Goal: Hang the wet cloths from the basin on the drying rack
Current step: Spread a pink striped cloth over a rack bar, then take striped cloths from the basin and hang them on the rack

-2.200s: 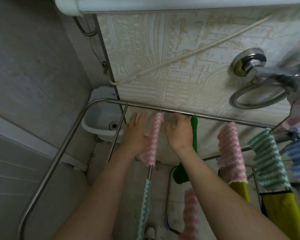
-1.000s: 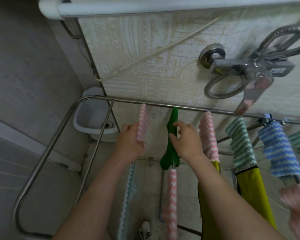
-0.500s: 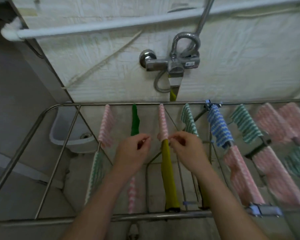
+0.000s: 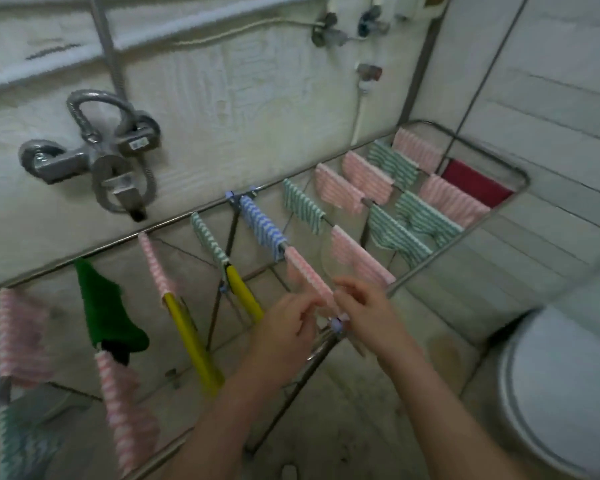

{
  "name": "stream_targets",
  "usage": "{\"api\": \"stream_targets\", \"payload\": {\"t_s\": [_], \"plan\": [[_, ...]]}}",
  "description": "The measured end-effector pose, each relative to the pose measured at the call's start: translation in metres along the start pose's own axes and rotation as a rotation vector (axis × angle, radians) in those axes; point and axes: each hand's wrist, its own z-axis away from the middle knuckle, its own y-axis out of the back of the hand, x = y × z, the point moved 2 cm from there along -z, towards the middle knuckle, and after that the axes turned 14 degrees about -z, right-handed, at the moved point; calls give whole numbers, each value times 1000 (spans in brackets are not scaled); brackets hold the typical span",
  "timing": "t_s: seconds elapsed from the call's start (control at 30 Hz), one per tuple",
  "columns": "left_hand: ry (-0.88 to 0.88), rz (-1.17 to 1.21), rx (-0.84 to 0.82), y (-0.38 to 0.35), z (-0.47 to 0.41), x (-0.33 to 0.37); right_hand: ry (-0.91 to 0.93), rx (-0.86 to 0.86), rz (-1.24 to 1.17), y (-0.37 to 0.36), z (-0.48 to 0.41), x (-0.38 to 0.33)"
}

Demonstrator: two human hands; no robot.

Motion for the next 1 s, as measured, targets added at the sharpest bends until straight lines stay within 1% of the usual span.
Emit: {"api": "stream_targets", "payload": {"t_s": [0.03,0.07,0.13,0.17,0.33,0.4,0.47,0.5,0.57,0.63,0.7,0.83,0.87,0.93,1.0], "plan": [[-17,-5,-41,-12,-2,3,-52,42,-28,10,3,2],[-74,12,-120,-33,-8,18,-79,134,-62,36,12,2],[-116,38,-215,-60,-9,30,-134,219,-113,60,24,6],[-137,67,-264,-74,-12,40,-156,291,-126,77,31,9],[-219,107,-501,-134,-13,104,-221,590,-251,166,81,31],[-307,116,-575,-155,-4,134,-230,730,-320,201,115,40],[-404,73,-662,-174,4,160,-230,857,-351,232,149,49],[-463,58,-739,-192,13,183,-229,939,-375,254,174,55],[-529,38,-843,-211,23,208,-217,1024,-412,281,204,64],[-616,27,-893,-236,38,241,-196,1112,-467,312,237,73],[-676,28,-911,-258,52,269,-221,1158,-497,339,262,86],[-814,-39,-987,-302,80,320,-311,1263,-553,390,303,120],[-858,-62,-1027,-323,96,341,-339,1305,-569,412,320,135],[-927,-101,-1072,-351,114,366,-393,1351,-549,442,338,156],[-981,-141,-1112,-375,130,383,-476,1361,-475,469,350,178]]}}
